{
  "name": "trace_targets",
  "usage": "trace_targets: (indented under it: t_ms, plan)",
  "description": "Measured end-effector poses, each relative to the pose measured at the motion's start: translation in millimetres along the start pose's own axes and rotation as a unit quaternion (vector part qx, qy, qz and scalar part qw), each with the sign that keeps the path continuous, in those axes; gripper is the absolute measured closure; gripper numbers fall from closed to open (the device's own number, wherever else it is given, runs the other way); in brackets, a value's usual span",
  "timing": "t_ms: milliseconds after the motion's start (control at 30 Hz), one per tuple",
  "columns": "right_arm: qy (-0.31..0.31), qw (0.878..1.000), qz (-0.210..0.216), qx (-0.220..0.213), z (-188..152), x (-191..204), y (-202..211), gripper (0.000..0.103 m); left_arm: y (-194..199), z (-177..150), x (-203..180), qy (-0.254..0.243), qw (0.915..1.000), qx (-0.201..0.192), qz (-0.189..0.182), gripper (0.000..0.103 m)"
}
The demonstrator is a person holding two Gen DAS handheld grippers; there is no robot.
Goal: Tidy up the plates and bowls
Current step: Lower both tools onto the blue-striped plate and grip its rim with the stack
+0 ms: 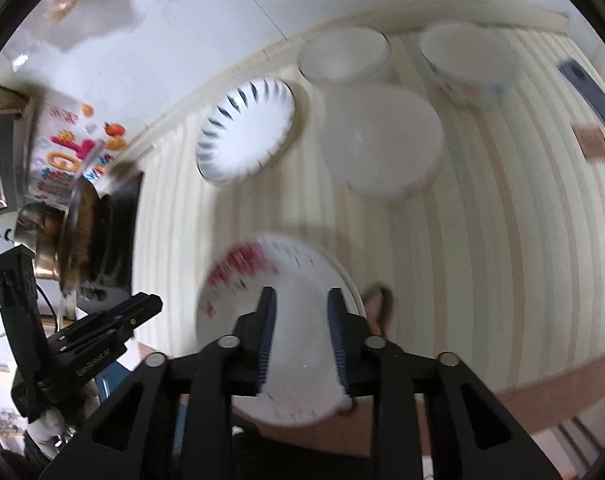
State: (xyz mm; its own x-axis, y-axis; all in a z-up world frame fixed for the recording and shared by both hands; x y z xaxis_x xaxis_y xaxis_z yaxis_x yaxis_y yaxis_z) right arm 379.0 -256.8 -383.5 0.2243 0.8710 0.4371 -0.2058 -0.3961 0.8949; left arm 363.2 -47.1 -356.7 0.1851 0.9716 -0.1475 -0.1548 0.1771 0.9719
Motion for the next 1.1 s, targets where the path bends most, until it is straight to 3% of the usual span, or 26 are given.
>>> trace_targets:
  t_ms: [267,467,667,833,867,1100]
  plan:
    - [0.017,1.0,0.011,-0.003,115.9,22.3,-33.7,0.066,-21.1,95.8,32.4,0.051,0.9983,-0.027,-0.005,0.076]
    - [0.033,0.999,-0.022,0.025,178.1,25.7,-91.1,0.066,-79.0,147.9,57.4,0.081,0.9966,0.007,-0.014,0.076]
    - [0.031,0.997,-0.048,0.054,200.0,13.6,-139.7,0.069,-126.1,173.7,74.1,0.086,0.9952,0.042,-0.018,0.076]
    - [0.029,0.996,-0.062,0.053,205.7,6.2,-162.2,0.092,-146.7,187.2,70.7,0.058,0.9971,0.041,-0.024,0.078]
    - [0.027,0.996,-0.064,0.049,206.0,5.0,-165.6,0.092,-147.9,188.0,69.5,0.055,0.9975,0.038,-0.025,0.082]
    - [0.052,0.995,-0.075,0.028,198.3,7.0,-166.1,0.093,-144.2,175.0,68.5,0.04,0.9989,0.018,-0.013,0.084]
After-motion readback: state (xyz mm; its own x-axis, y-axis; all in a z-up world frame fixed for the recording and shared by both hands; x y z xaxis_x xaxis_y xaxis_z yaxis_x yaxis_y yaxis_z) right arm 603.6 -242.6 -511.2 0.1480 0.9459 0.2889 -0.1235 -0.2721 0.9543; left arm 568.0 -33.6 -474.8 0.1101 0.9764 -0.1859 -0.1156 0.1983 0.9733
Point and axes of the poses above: each gripper's, at about its wrist camera, not at the fingertips, and y roughly against the way its jaws point, x to its left, z to its top, the point moved 8 cm from there along -y, roughly the way its jaws point, and after that the axes turned 4 degrees about x, right-handed, at the moved point
